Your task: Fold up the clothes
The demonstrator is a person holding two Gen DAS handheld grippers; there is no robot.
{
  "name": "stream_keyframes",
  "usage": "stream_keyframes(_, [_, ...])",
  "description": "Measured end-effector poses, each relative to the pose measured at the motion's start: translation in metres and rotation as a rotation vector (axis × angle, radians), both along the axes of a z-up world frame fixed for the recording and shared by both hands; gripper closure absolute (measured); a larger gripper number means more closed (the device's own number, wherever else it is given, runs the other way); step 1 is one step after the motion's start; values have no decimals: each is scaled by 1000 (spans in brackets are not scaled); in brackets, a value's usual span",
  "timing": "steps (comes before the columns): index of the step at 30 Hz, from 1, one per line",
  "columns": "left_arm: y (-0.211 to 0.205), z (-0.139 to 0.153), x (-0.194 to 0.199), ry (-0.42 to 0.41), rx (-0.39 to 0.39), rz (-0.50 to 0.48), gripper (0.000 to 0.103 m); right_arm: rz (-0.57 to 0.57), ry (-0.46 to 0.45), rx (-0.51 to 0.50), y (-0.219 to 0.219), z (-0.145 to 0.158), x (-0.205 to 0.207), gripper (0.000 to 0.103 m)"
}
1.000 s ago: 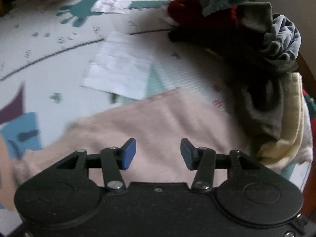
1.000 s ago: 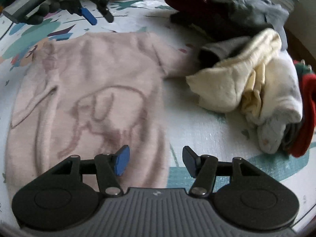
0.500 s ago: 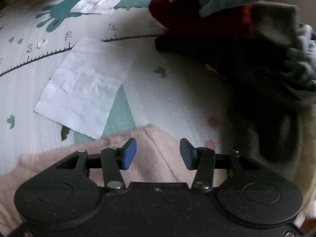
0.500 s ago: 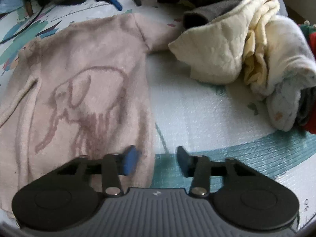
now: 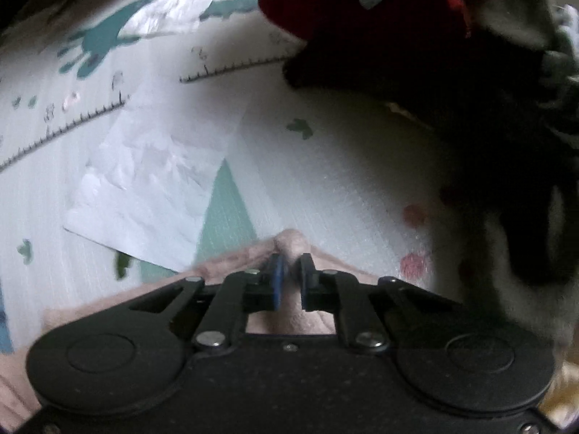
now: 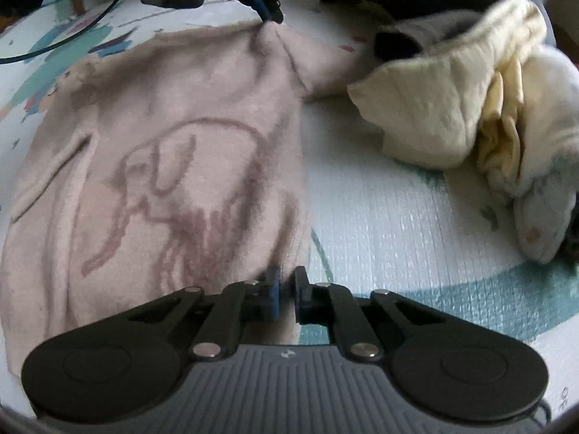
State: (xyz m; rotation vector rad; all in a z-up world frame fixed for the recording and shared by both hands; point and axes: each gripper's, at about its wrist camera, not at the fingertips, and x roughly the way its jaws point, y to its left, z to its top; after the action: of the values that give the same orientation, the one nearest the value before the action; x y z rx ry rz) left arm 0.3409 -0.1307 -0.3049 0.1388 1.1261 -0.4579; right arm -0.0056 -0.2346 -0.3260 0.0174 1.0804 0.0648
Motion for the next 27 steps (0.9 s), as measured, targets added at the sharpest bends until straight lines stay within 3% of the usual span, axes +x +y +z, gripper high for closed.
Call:
stream_keyframes(4, [31, 24, -15, -55, -80, -69, 96, 29, -44, -45, 7, 16, -11, 94])
stream_keyframes(13, [107, 61, -31, -93, -127, -86, 96, 253, -105, -120, 60, 52, -31, 94])
stream_keyframes(18, [154, 52, -37, -81, -151, -65, 96, 397, -104, -195, 98, 50, -44, 94])
stream_keyframes(27, [200, 29, -44, -57, -129, -18, 96, 485, -61, -201, 143, 40, -43, 94])
